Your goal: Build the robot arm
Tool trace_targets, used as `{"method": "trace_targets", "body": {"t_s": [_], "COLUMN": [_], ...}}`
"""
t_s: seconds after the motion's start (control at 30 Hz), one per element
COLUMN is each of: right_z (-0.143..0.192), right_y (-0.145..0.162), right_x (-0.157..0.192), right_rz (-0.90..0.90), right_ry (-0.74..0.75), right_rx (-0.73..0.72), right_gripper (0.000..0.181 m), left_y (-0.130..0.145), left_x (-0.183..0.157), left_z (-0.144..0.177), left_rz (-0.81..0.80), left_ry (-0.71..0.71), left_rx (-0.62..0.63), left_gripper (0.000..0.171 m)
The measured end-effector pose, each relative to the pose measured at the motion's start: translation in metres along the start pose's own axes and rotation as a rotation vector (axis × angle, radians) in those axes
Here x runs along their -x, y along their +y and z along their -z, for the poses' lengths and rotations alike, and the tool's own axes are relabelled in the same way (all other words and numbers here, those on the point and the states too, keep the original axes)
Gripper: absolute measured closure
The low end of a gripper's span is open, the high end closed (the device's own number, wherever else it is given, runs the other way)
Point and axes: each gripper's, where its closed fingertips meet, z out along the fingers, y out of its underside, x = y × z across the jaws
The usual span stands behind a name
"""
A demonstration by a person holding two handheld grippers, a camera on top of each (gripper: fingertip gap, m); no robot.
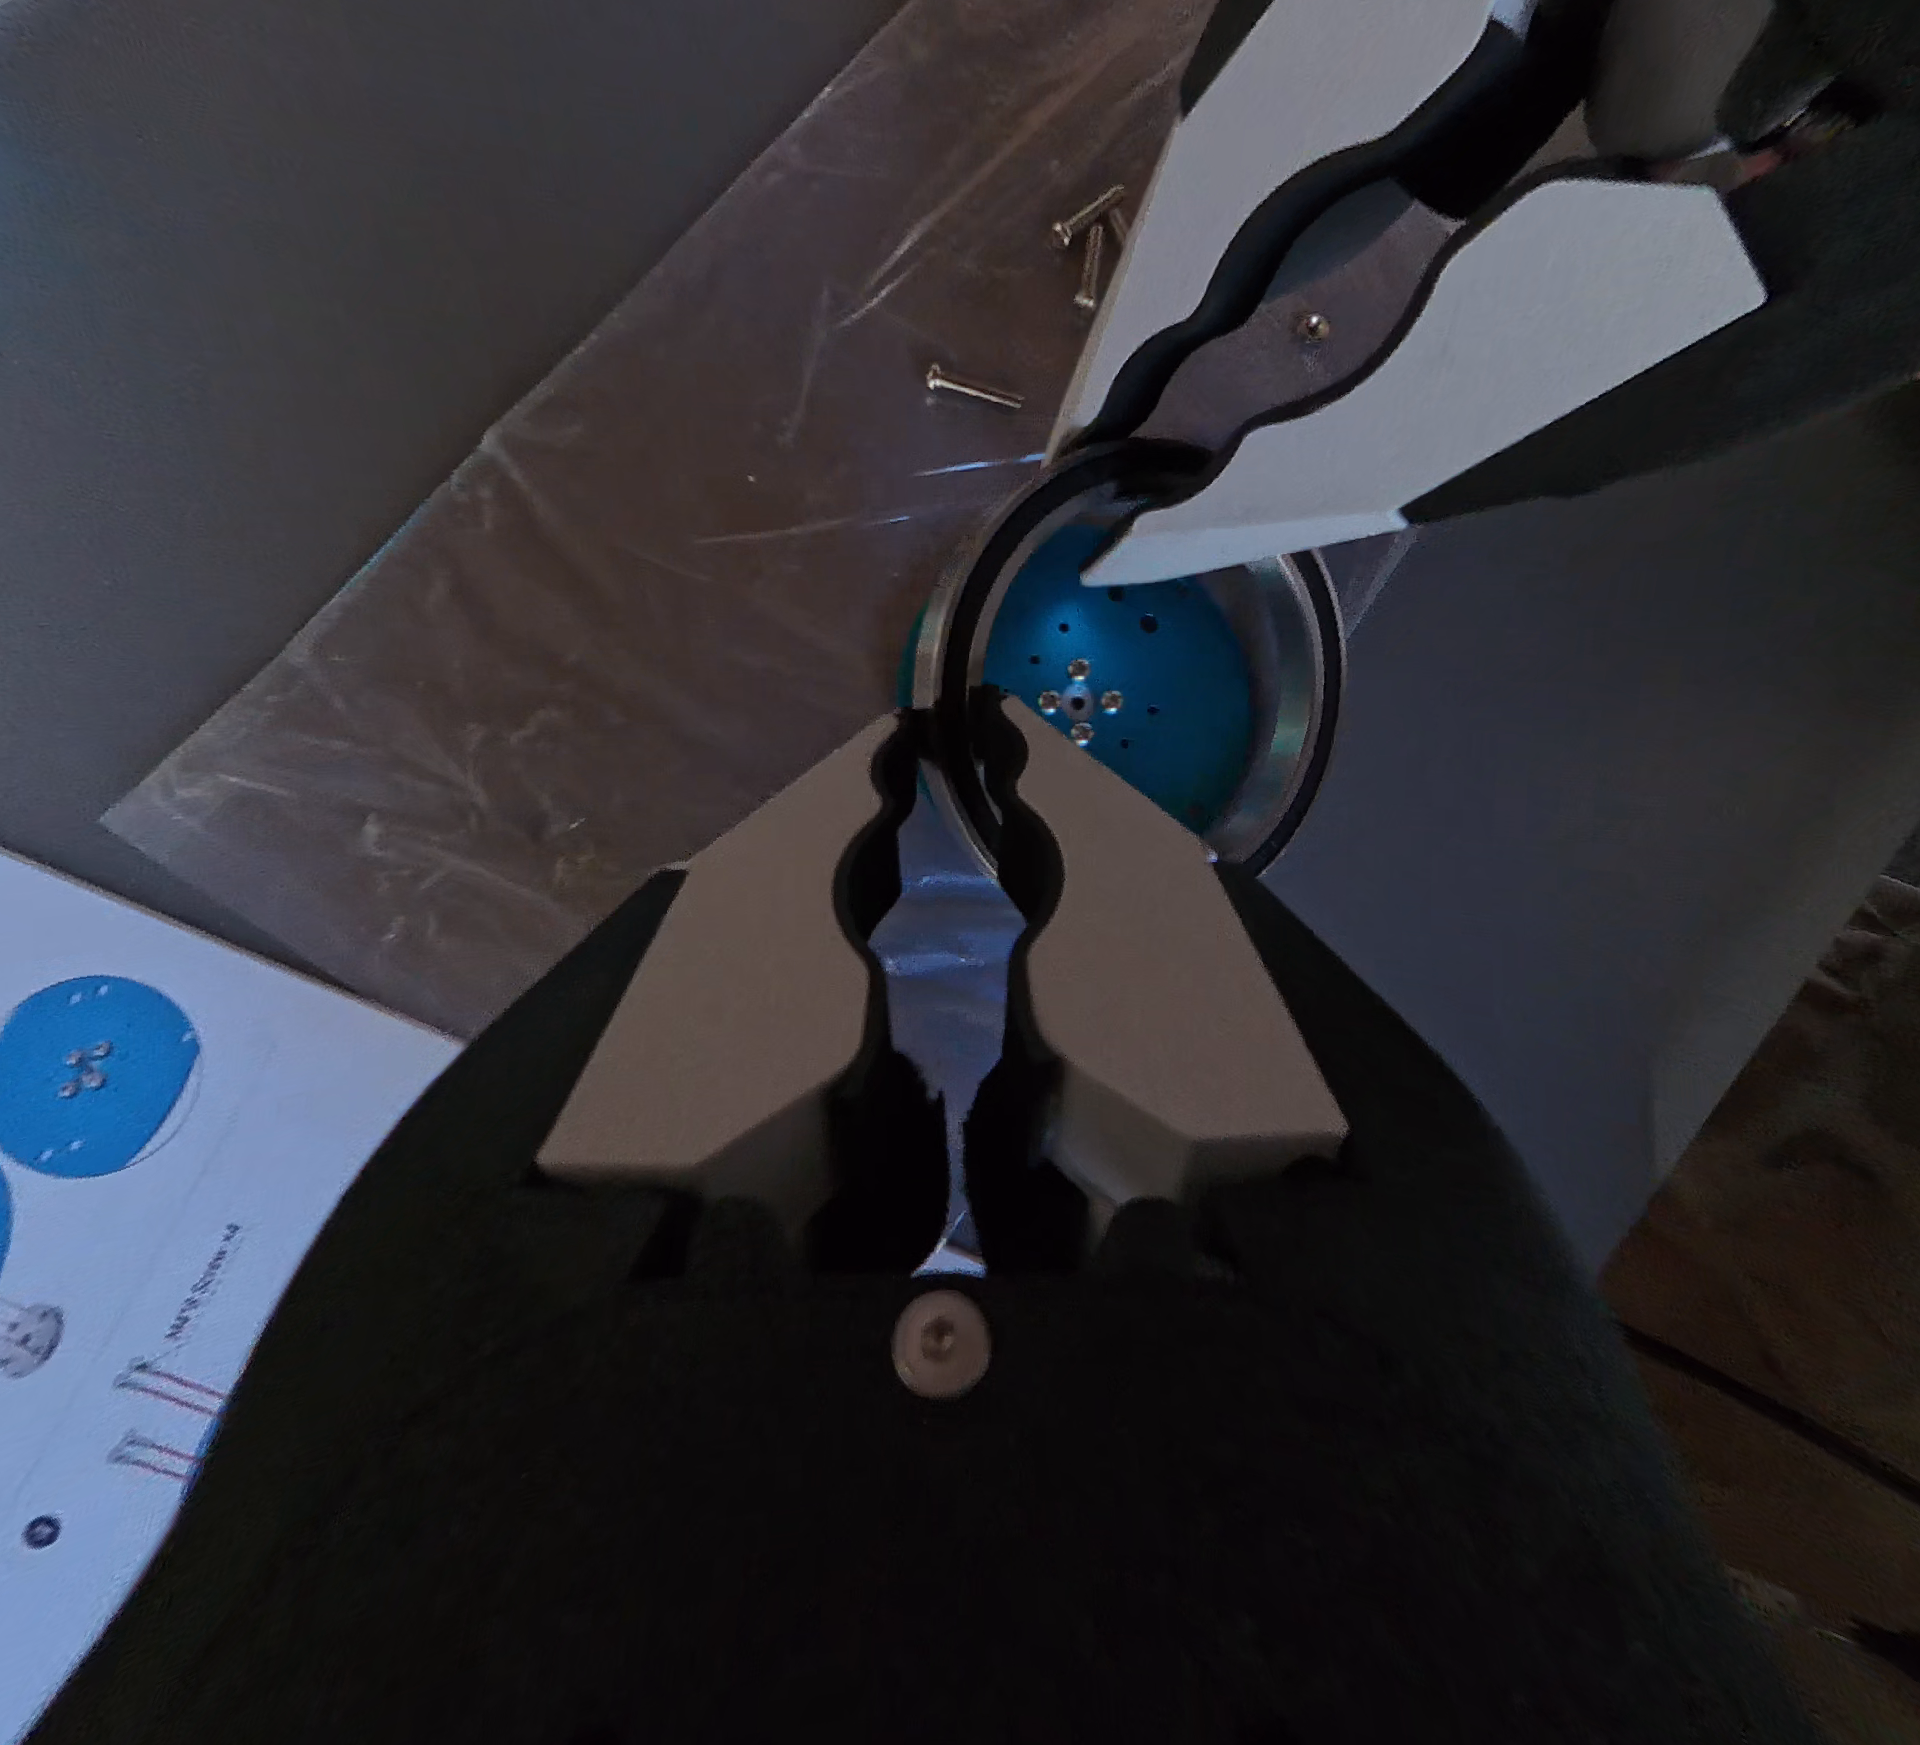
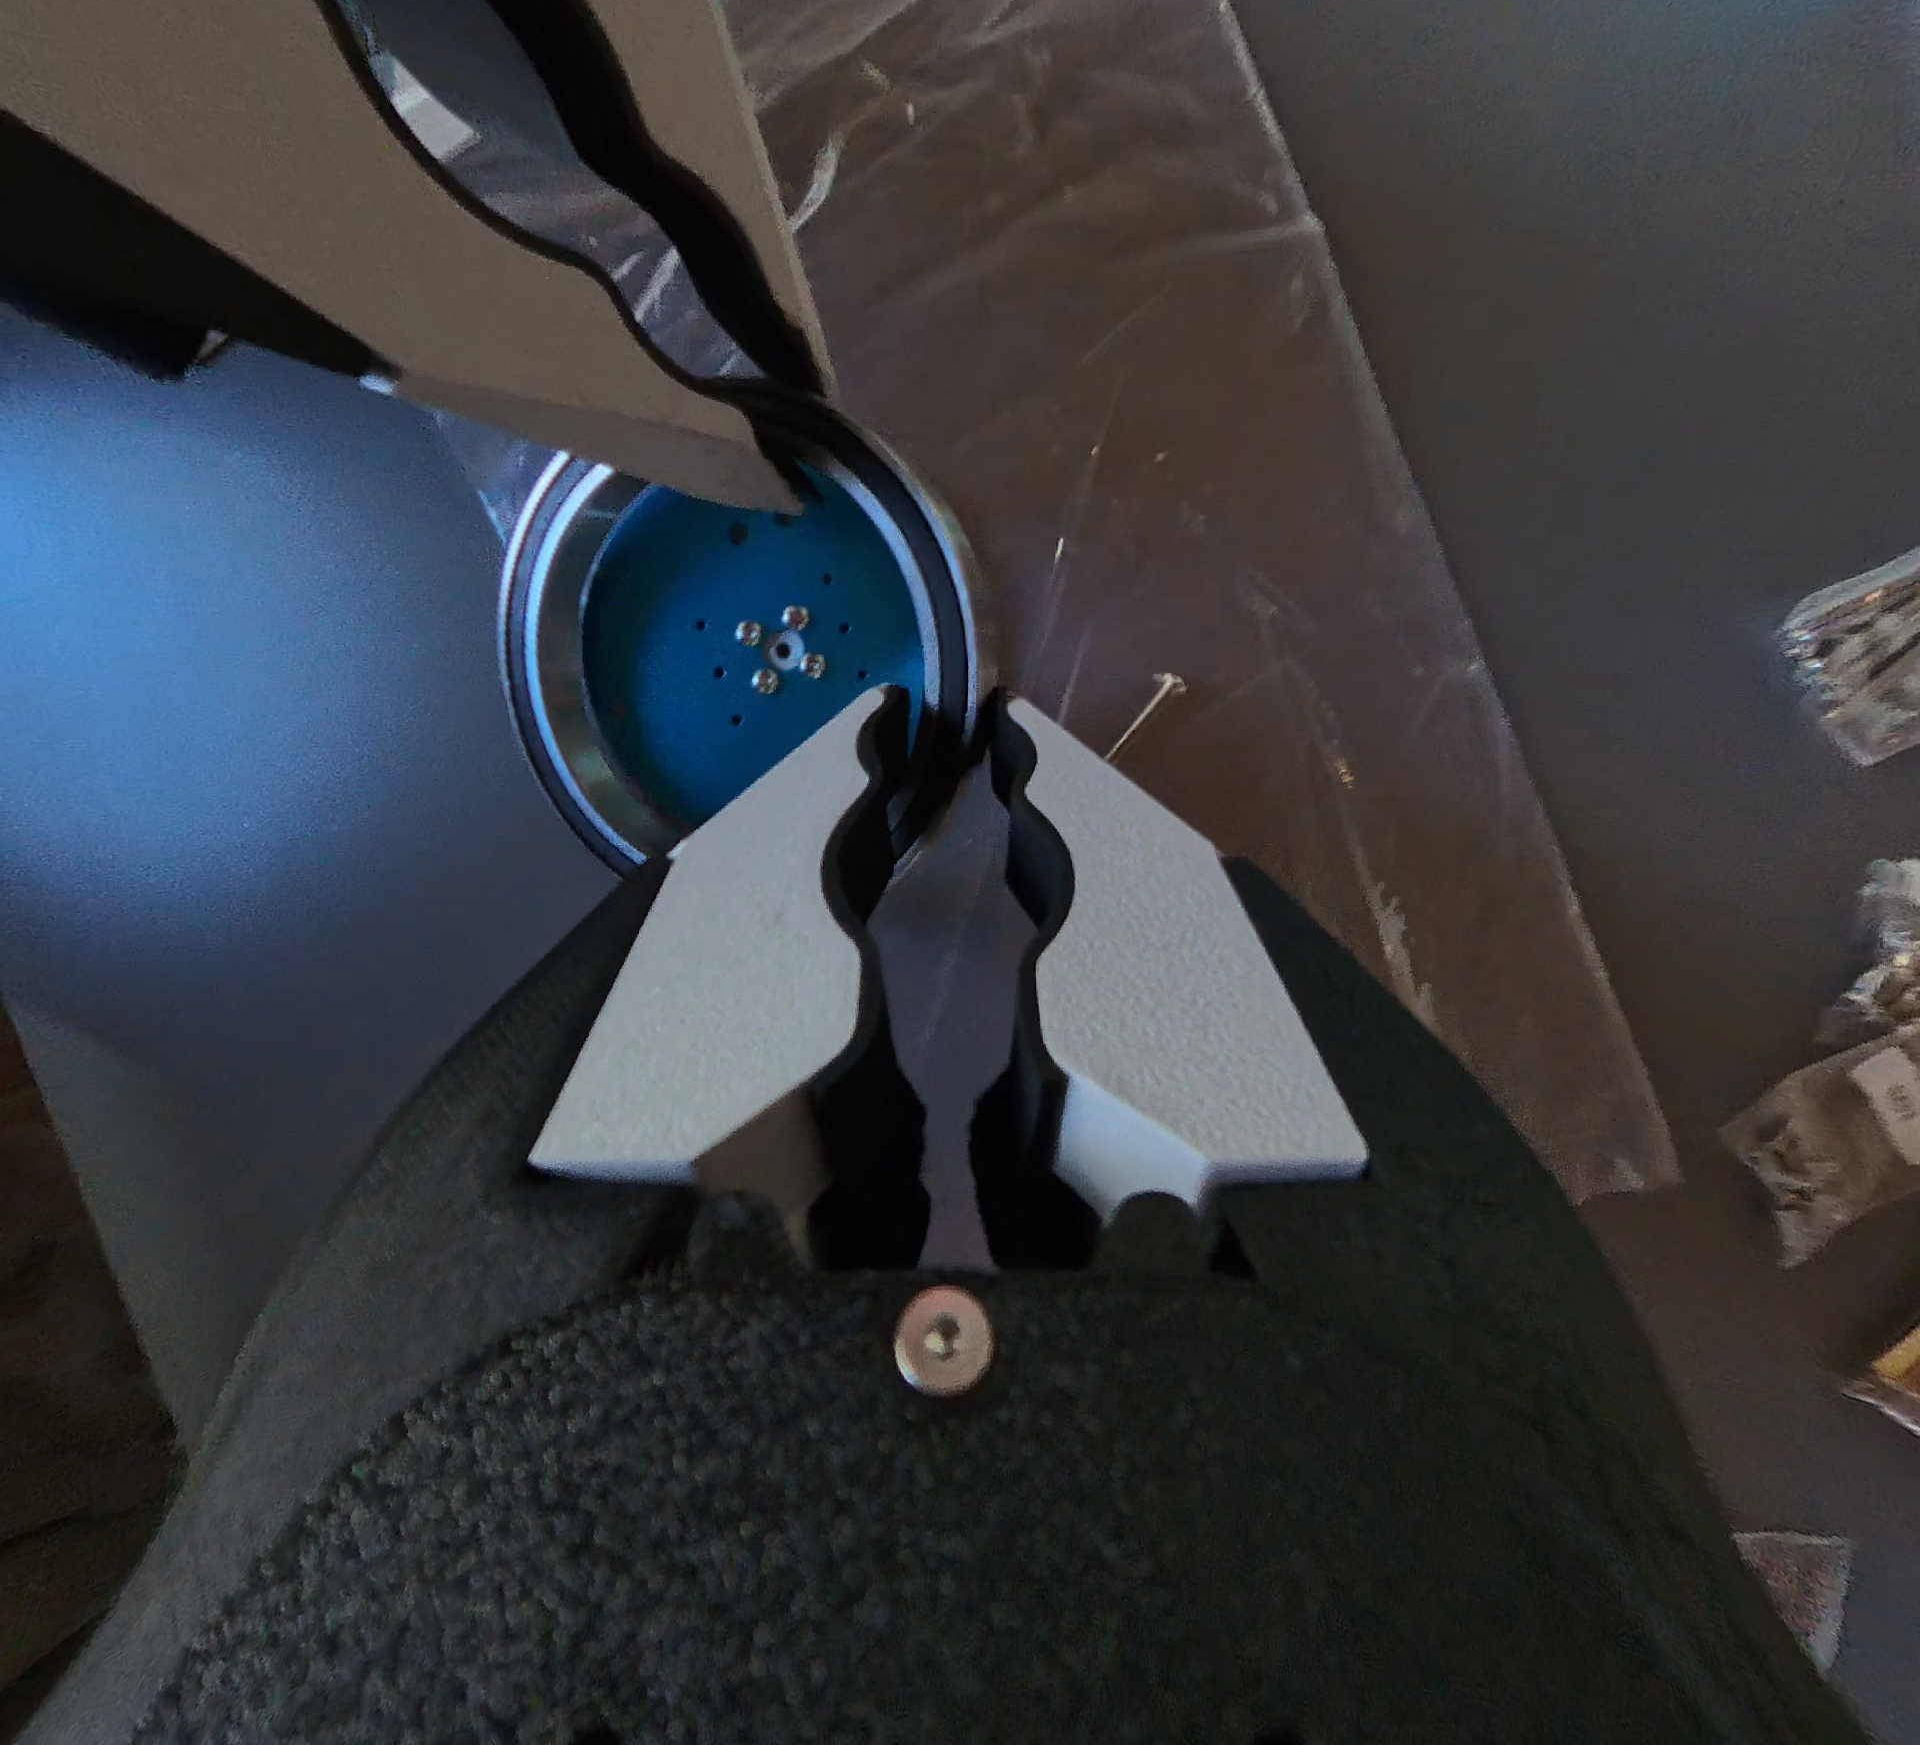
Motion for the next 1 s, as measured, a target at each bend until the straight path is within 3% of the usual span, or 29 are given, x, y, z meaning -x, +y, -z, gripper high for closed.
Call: {"method": "trace_targets", "body": {"t_s": [0.33,0.4,0.47,0.57,0.77,0.9,0.97,1.0], "right_z": [-0.003,-0.001,0.002,0.009,0.045,0.038,0.021,0.011], "right_y": [0.002,0.0,-0.004,-0.006,-0.014,-0.001,0.001,0.002], "right_x": [-0.002,0.0,0.005,0.021,0.015,0.008,0.017,0.021], "right_rz": [0.073,0.089,0.115,0.128,0.0,0.141,0.188,0.202], "right_ry": [0.031,0.008,-0.052,-0.217,-0.465,-0.325,-0.262,-0.232], "right_rx": [-0.033,-0.073,-0.141,-0.242,-0.426,-0.376,-0.317,-0.281], "right_gripper": [0.164,0.154,0.145,0.109,0.112,0.102,0.082,0.082], "left_y": [-0.001,-0.001,-0.002,-0.006,-0.015,-0.018,-0.021,-0.023], "left_x": [0.002,0.004,0.006,0.006,0.01,0.036,0.049,0.054], "left_z": [-0.004,-0.003,-0.002,0.001,0.024,0.052,0.068,0.076], "left_rz": [0.011,0.01,0.008,0.044,0.106,0.121,0.146,0.162], "left_ry": [0.003,-0.005,-0.001,0.056,0.133,0.071,0.063,0.067], "left_rx": [0.035,0.041,0.047,0.029,-0.052,-0.101,-0.132,-0.151], "left_gripper": [0.16,0.16,0.16,0.16,0.16,0.16,0.16,0.16]}}
